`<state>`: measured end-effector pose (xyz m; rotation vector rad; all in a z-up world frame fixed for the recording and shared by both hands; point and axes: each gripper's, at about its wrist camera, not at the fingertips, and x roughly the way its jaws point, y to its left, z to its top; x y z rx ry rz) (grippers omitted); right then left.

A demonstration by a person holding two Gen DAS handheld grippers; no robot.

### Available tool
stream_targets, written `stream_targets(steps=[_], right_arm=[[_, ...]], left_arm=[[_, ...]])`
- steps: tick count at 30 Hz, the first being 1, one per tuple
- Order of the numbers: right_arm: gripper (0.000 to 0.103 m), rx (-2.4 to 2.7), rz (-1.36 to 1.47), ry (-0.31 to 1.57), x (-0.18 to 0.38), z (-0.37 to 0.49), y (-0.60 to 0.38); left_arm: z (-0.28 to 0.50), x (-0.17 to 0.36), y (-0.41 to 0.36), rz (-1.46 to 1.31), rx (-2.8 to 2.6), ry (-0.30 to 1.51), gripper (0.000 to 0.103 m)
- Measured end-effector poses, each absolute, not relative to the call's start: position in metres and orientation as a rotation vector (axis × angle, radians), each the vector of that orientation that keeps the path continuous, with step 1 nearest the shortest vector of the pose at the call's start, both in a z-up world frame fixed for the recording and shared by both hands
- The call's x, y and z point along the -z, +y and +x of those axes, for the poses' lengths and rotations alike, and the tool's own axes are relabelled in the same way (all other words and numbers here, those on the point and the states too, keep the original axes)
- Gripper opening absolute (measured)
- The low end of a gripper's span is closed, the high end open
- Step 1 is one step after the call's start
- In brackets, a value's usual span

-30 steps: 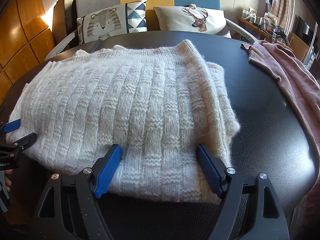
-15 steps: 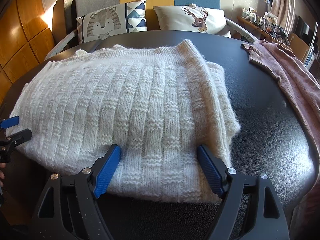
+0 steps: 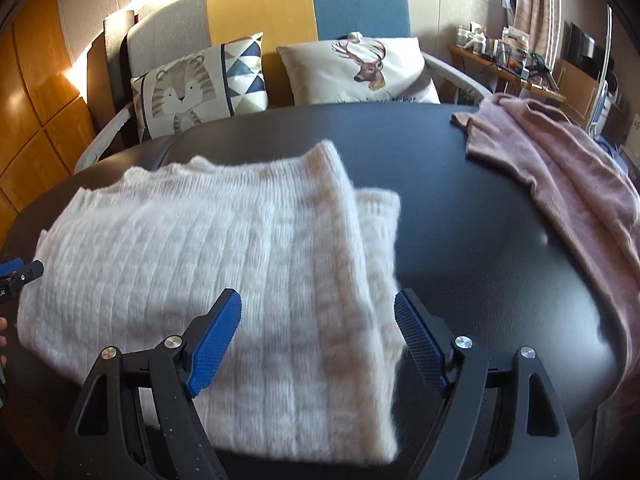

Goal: Fold clothes

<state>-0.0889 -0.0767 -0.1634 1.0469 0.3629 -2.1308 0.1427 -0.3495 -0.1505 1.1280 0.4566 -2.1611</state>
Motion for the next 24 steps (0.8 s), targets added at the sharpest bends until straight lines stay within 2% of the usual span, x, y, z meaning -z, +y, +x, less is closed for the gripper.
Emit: stream_targets(steps=[7, 12, 15, 24], right_arm=[[0.082, 2.073, 1.123, 0.439, 0.194, -0.118, -0.106], [0.093, 2.053, 1.197, 0.334, 0.21, -0.13, -0.092], [0.093, 2.036, 1.201, 0.261, 0.213, -0.132, -0.082], [0.093, 2.061, 1.188, 0.265, 0.212, -0.125, -0.079]], left_arm=[[0.112, 0.172, -0.359, 1.184, 2.157, 0.431, 0.103], [0.116, 0.183, -0.368, 1.161, 2.182, 0.542, 0.103], [0.12, 0.186, -0.37, 1.147, 2.204, 0.582, 0.103], [0.127, 0.189, -0.369, 1.124, 2.217, 0.599, 0.103]])
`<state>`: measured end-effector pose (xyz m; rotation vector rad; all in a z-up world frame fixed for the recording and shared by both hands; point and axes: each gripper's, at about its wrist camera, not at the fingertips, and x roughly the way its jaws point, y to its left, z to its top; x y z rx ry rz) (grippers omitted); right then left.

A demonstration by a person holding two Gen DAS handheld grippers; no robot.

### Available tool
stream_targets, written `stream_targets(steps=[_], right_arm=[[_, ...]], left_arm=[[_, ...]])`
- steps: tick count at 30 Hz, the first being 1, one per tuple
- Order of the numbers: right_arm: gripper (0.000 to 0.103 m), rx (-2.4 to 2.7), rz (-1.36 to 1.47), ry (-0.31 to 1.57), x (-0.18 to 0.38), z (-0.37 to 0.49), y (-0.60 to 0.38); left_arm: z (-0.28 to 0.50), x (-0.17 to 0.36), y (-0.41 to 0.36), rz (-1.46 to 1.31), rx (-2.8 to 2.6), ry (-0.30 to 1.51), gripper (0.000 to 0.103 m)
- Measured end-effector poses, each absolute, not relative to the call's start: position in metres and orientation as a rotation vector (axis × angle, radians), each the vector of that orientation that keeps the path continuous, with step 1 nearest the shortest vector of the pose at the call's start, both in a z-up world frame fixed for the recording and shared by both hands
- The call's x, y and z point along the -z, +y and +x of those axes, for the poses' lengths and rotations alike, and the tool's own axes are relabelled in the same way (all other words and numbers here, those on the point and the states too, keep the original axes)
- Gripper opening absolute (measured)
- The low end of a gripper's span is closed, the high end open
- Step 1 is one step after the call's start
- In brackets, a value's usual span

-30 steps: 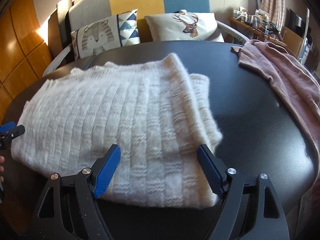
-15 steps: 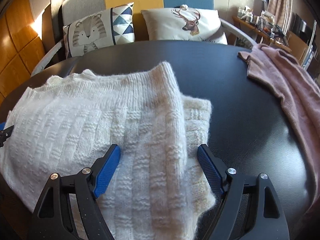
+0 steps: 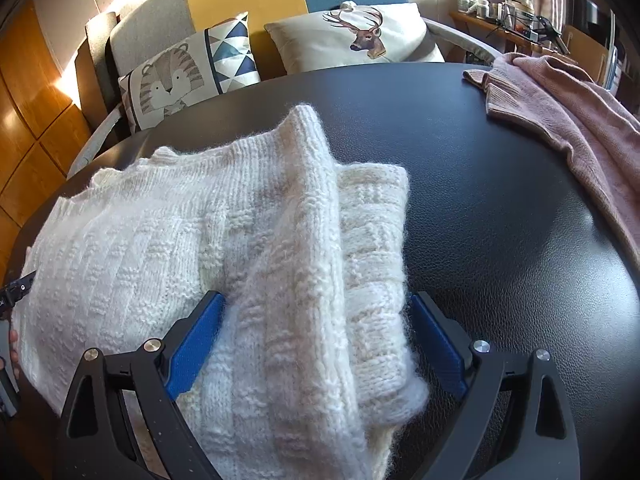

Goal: Fold clothes

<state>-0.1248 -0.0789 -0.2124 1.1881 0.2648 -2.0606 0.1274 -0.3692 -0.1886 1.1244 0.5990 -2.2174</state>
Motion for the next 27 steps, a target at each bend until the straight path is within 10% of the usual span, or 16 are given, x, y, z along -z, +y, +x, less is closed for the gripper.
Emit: stream_targets(steps=[27], right_arm=[[0.095, 2.084, 1.098, 0.167, 0.148, -0.134, -0.069]], left_arm=[[0.142, 0.144, -0.362, 1.047, 2.262, 0.569, 0.103]])
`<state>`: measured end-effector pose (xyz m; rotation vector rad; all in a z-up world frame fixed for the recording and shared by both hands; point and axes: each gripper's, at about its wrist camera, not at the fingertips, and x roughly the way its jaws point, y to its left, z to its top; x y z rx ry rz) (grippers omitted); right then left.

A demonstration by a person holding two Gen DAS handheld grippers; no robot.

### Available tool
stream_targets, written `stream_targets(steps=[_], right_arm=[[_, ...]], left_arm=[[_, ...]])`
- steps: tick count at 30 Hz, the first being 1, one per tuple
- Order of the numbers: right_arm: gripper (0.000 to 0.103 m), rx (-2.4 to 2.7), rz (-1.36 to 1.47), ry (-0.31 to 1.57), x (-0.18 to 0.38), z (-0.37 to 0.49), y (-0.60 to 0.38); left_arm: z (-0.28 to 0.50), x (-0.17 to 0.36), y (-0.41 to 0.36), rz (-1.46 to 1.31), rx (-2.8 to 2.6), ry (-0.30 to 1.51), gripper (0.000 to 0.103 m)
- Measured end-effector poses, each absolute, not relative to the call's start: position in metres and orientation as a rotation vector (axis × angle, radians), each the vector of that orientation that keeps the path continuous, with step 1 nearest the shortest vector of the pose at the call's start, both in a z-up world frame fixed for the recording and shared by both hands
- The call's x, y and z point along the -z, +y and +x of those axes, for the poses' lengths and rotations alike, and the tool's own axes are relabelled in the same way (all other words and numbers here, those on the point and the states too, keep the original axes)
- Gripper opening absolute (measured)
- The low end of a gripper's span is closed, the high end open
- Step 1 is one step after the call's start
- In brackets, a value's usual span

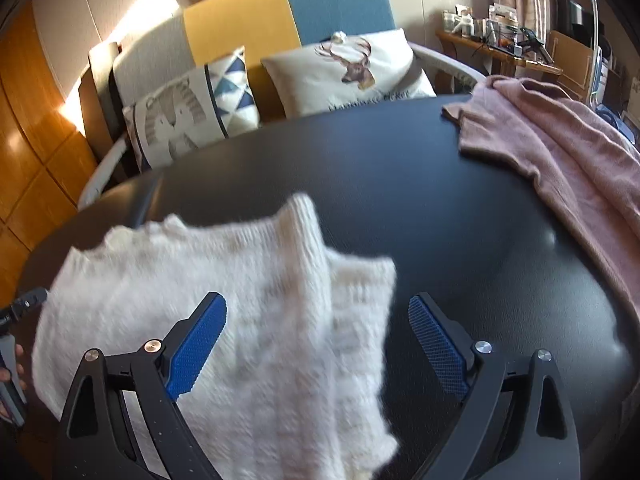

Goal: Fold clothes

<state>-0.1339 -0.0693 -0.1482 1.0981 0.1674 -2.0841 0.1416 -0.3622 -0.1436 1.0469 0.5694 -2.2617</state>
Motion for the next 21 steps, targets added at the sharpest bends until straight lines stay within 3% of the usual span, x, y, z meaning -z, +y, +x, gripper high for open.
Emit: stream_targets(steps=[5, 11, 21], right_arm=[[0.095, 1.943, 1.077, 0.211, 0.138, -0.127, -0.129], [0.095, 1.856, 1.195, 0.461, 0.182, -0.125, -0.181], [0.095, 1.961, 1.123, 0.463, 0.196, -0.133, -0.171]], left_arm=[[0.093, 0.148, -0.353, 1.136, 2.337, 0.526, 0.103], [0.054, 0.182, -0.359, 1.287, 2.281, 0.476, 0.103], [0.058, 0.191, -0.37, 1.233, 2.296, 0.491, 0.103]])
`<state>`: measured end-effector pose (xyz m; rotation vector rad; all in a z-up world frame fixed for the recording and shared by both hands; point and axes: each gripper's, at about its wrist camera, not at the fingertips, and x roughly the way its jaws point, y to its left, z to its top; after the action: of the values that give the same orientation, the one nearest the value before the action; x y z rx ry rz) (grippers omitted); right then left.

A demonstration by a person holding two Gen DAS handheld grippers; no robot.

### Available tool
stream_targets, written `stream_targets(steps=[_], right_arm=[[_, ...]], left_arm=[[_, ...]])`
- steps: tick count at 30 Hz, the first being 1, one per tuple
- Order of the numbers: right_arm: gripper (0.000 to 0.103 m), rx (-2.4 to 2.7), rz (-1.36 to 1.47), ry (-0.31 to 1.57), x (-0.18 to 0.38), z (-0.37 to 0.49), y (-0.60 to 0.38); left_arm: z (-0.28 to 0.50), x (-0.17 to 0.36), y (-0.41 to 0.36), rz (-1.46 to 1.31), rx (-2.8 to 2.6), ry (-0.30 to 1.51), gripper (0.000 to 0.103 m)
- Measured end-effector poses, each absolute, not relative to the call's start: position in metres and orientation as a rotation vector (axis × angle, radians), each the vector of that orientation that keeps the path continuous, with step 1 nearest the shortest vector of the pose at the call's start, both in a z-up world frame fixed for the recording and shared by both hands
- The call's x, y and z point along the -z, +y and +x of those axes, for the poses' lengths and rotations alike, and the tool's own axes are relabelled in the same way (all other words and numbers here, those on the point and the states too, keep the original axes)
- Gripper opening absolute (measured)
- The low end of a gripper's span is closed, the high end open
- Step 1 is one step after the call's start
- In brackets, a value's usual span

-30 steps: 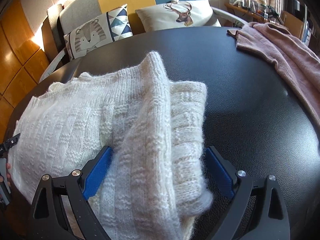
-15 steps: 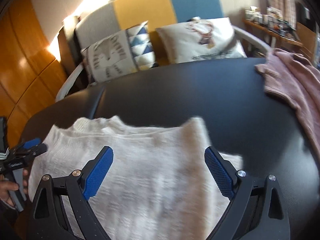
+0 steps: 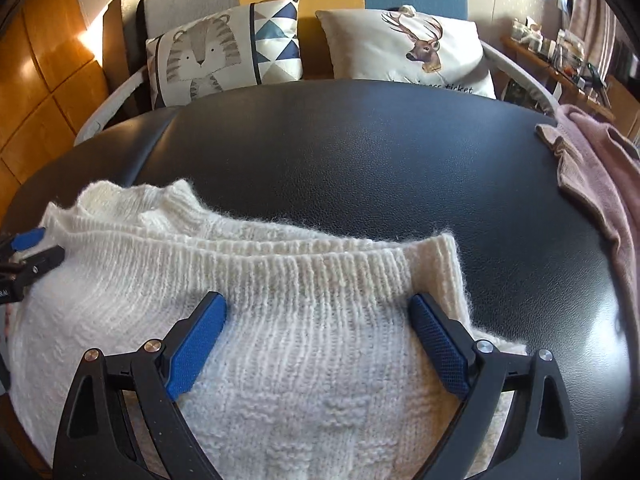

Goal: Fold clothes

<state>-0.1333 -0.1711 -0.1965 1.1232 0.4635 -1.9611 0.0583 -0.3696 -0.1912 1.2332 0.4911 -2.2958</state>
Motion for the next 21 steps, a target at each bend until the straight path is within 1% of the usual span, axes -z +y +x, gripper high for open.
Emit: stream_targets(steps=[3, 6, 11, 17, 21], right_arm=[[0.096, 1.949, 1.145, 0.426, 0.187, -0.137, -0.166], [0.096, 1.983, 1.103, 0.35, 0.168, -0.133, -0.151], [0.096, 2.037, 1.082, 0.286, 0.154, -0.129, -0.119], [0.096, 2.092, 1.172, 0.182, 0.163, -0.138, -0.075], [0.096, 2.086, 1.21, 0.143, 0.17, -0.136, -0.061]], left_arm=[[0.065, 0.181, -0.369, 1.204, 2.3, 0.522, 0.103], [0.078, 0.167, -0.371, 1.147, 2.3, 0.544, 0.103], [0.123, 0.149, -0.385, 1.067, 2.246, 0.589, 0.103], [0.191, 0.159, -0.417, 1.043, 2.125, 0.75, 0.103], [0.21, 0.172, -0.423, 1.059, 2.08, 0.81, 0.103]])
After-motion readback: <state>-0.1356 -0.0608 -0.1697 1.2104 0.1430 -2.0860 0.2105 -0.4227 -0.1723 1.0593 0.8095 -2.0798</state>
